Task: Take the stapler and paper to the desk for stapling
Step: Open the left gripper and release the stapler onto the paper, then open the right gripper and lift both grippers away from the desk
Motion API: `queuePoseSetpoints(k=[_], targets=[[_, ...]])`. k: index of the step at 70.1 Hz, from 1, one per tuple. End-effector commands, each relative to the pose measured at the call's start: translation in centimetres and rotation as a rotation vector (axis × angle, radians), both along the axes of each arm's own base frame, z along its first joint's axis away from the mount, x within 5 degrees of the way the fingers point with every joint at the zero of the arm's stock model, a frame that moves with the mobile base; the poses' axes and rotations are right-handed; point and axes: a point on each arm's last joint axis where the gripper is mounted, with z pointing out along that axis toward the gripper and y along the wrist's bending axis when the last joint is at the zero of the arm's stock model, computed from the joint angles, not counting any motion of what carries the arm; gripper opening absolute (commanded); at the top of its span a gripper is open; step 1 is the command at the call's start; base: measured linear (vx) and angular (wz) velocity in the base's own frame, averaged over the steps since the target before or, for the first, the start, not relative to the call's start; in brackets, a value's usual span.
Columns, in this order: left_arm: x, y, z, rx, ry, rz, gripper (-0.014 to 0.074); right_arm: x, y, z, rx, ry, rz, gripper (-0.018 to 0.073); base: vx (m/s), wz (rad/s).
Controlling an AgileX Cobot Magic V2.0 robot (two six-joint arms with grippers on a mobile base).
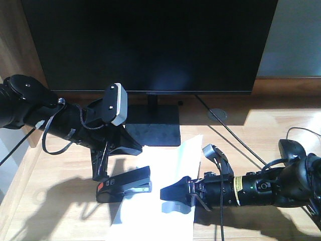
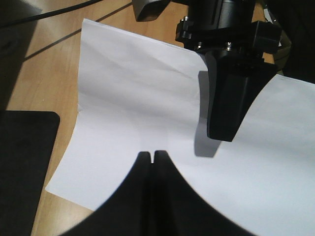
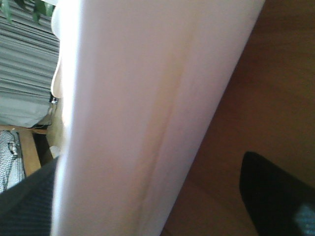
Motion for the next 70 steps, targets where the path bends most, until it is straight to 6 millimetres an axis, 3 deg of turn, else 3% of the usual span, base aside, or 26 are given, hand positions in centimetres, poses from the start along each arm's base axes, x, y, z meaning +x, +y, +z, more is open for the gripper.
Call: queuePoseSetpoints(k=[1, 11, 24, 39, 49, 58, 70], targets=[[-0.5, -0.1, 2.6, -0.064, -0.039, 0.013, -0.0006, 0.5, 0.3, 1.8, 0.062, -0.068, 0.004, 0.0628, 0.0, 0.0], [-0.8, 0.2, 3.7, -0.048, -0.099, 0.025, -0.0006, 0.7, 0.0, 2.6, 0.002, -0.109, -0.012, 0.0571, 0.0, 0.0], [-1.1, 0.7, 5.6, -0.062, -0.172, 0.099, -0.0006, 1.3, -1.0, 4.9, -0.153, -0.22, -0.087, 0.0552, 0.0, 0.0], [-1.3, 1.5, 6.8, -0.023, -0.206, 0.202, -0.0006, 1.5, -3.0, 8.6, -0.364, -0.371, -0.23, 0.0549, 0.0, 0.0], [-1.2, 2.6, 6.6, 0.07, -0.184, 0.305, -0.0006, 1.1, -4.7, 11.7, -0.496, -0.483, -0.339, 0.0502, 0.0, 0.0], [-1.0, 3.7, 6.5, 0.137, -0.131, 0.469, -0.0006, 0.4, -6.0, 14.3, -0.58, -0.569, -0.439, 0.0379, 0.0, 0.0], [-0.8, 5.4, 6.9, 0.217, -0.125, 0.683, -0.0006, -1.0, -7.6, 17.5, -0.641, -0.661, -0.572, 0.0076, 0.0, 0.0]])
